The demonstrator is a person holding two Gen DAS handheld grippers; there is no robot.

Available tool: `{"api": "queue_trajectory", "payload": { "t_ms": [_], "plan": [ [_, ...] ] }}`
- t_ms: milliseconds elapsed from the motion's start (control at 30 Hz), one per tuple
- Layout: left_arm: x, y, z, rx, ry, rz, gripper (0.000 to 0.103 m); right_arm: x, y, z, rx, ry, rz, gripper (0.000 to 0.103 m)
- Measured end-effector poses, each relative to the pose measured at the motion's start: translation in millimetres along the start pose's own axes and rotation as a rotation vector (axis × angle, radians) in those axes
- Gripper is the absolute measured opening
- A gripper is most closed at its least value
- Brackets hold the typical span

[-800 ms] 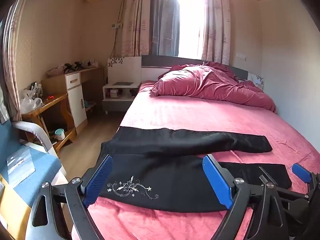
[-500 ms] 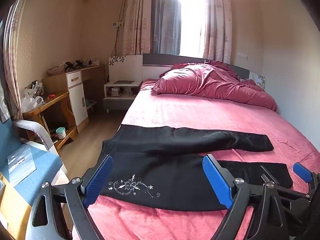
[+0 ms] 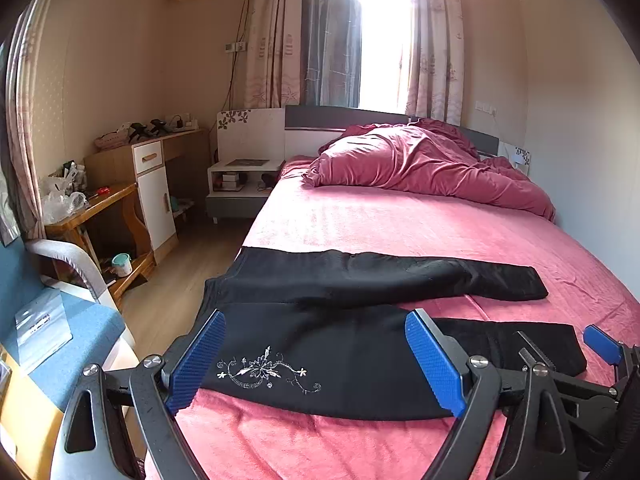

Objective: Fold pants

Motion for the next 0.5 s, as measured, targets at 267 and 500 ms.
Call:
{"api": "queue_trajectory", "payload": {
  "t_ms": [267, 500],
  "plan": [
    [0.5, 0.5, -1.8, -0.005, -0.001, 0.0, 0.093, -0.1, 2.0, -0.9, 0.0, 0.002, 0.005, 0.103],
    [-1.0, 3.2, -5.0, -0.017, 0.003, -0.005, 0.093, -1.7, 2.1, -2.4, -0.002, -0.001, 0.008, 0.103]
  ]
}}
Point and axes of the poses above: each gripper's, at about its wrist camera, not at the fingertips, and y roughly the way its jaws point, x to its right, z to its top, the point moved 1 cm from there along y, roughly the way its jaws point, and after that the axes turned 12 degrees about -z, right-handed, at the moved point
